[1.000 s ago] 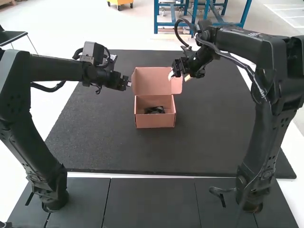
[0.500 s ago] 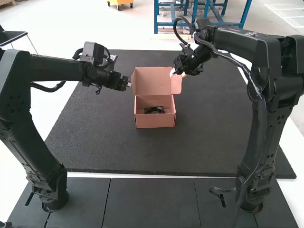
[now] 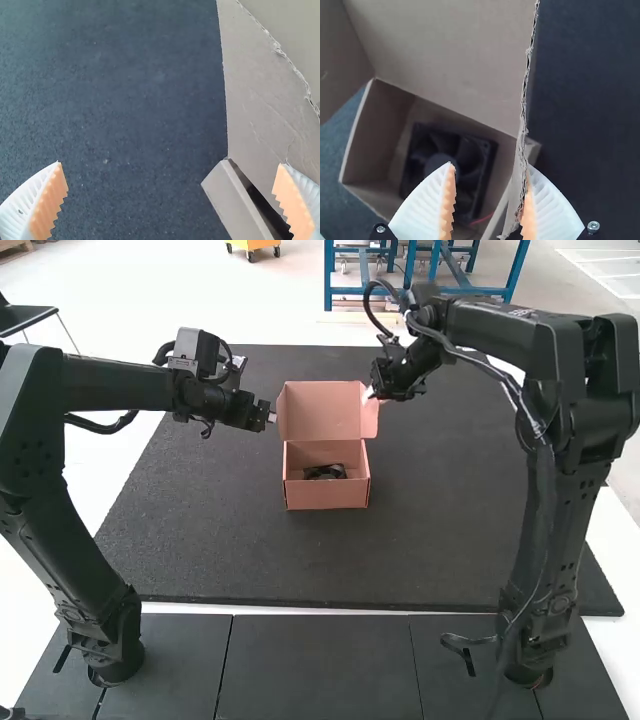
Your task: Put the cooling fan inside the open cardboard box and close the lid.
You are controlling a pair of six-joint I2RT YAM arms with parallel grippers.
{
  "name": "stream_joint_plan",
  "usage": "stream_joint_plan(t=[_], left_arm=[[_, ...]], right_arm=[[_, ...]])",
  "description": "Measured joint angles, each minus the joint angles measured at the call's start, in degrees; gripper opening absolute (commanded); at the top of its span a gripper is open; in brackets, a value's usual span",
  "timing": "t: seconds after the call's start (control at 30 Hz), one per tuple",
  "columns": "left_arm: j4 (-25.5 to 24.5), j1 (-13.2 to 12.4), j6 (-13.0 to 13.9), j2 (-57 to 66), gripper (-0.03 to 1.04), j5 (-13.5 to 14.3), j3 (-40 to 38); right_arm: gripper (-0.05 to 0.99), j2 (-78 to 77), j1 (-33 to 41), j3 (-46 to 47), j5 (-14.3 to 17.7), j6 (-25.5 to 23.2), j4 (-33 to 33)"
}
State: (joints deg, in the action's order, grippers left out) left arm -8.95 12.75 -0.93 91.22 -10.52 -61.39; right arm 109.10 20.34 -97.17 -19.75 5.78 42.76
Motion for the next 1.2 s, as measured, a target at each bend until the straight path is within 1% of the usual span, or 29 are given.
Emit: stream_joint_plan(t=[0.03,0.13,0.2,0.27,0.3,0.37,0.43,0.5,0.53,0.7,1.2], left_arm=[[0.0,0.0,0.0,0.0,0.97,0.0,0.0],[0.0,0.0,0.0,0.0,0.97,0.0,0.0],[0.0,0.0,0.0,0.0,0.97,0.0,0.0],[0.0,0.0,0.0,0.0,0.97,0.0,0.0],[0.0,0.0,0.0,0.0,0.97,0.0,0.0],[0.0,0.0,0.0,0.0,0.97,0.0,0.0],[0.0,0.0,0.0,0.0,0.97,0.0,0.0],[0.0,0.0,0.0,0.0,0.97,0.0,0.0],[0.0,0.0,0.0,0.0,0.97,0.0,0.0],[0.0,0.0,0.0,0.0,0.97,0.0,0.0],[0.0,0.0,0.0,0.0,0.97,0.0,0.0]], right_arm=[[0.27,0.2,0.0,0.0,0.0,0.0,0.0],[0.19,0.9,0.0,0.0,0.0,0.2,0.0],[0.19,1.0,0.0,-0.1,0.0,0.3,0.0],[0.12,1.0,0.0,-0.2,0.0,0.3,0.2],[0.1,1.0,0.0,-0.5,0.0,0.4,0.2],[0.08,1.0,0.0,-1.0,0.0,0.4,0.2],[0.05,1.0,0.0,-1.2,0.0,0.5,0.3],[0.04,1.0,0.0,-1.4,0.2,0.5,0.4],[0.01,1.0,0.0,-1.4,0.2,0.5,0.4],[-0.01,1.0,0.0,-1.4,0.2,0.9,1.3],[-0.01,1.1,0.0,-1.4,0.2,2.2,5.1]])
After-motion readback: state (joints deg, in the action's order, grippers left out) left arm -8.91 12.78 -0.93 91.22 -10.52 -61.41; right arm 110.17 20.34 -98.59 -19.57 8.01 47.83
